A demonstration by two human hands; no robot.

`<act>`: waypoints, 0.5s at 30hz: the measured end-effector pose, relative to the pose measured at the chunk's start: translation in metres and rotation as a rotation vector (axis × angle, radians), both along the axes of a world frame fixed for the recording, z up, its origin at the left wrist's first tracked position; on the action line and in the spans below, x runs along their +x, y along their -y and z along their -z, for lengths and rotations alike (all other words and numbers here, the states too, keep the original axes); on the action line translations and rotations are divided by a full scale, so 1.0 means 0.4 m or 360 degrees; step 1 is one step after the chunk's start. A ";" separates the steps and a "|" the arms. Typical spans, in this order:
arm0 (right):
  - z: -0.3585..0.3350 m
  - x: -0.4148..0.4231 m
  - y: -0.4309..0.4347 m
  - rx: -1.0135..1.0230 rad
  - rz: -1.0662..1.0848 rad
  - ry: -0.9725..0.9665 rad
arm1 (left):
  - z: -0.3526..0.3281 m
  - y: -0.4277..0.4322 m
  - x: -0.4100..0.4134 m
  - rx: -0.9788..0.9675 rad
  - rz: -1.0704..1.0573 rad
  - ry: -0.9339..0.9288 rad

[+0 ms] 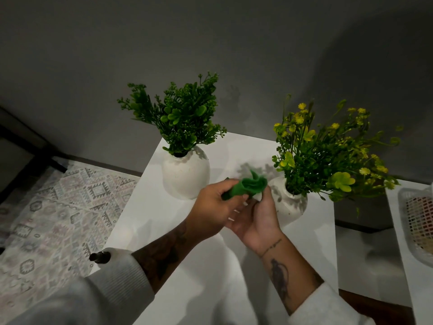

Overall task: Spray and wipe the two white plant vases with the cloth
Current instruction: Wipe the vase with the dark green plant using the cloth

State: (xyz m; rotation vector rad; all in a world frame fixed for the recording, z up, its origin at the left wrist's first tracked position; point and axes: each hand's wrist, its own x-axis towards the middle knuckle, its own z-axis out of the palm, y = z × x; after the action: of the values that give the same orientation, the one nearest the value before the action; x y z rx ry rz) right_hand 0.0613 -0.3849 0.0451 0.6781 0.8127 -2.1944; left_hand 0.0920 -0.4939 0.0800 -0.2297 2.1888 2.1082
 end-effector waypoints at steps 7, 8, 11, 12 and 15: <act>-0.018 -0.056 0.021 -0.0054 0.0020 -0.0182 | -0.016 0.059 0.048 -0.0623 0.0069 -0.0288; -0.016 -0.064 0.025 -0.0044 0.0039 -0.0225 | -0.018 0.073 0.052 -0.0674 -0.0008 -0.0287; -0.012 -0.093 0.032 0.0133 0.0033 -0.0382 | -0.023 0.125 0.058 -0.0777 -0.0346 -0.0251; -0.011 -0.106 0.037 0.0220 0.0007 -0.0427 | -0.028 0.145 0.057 -0.0777 -0.0465 -0.0261; -0.025 -0.135 0.059 0.0580 -0.0093 -0.0627 | -0.045 0.211 0.042 -0.0789 -0.0835 -0.0300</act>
State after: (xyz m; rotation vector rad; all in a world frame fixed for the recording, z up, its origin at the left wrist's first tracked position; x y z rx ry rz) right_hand 0.0074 -0.4085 0.0549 0.3828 1.4399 -2.1767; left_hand 0.1089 -0.5785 0.0981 -0.7402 3.0094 1.7929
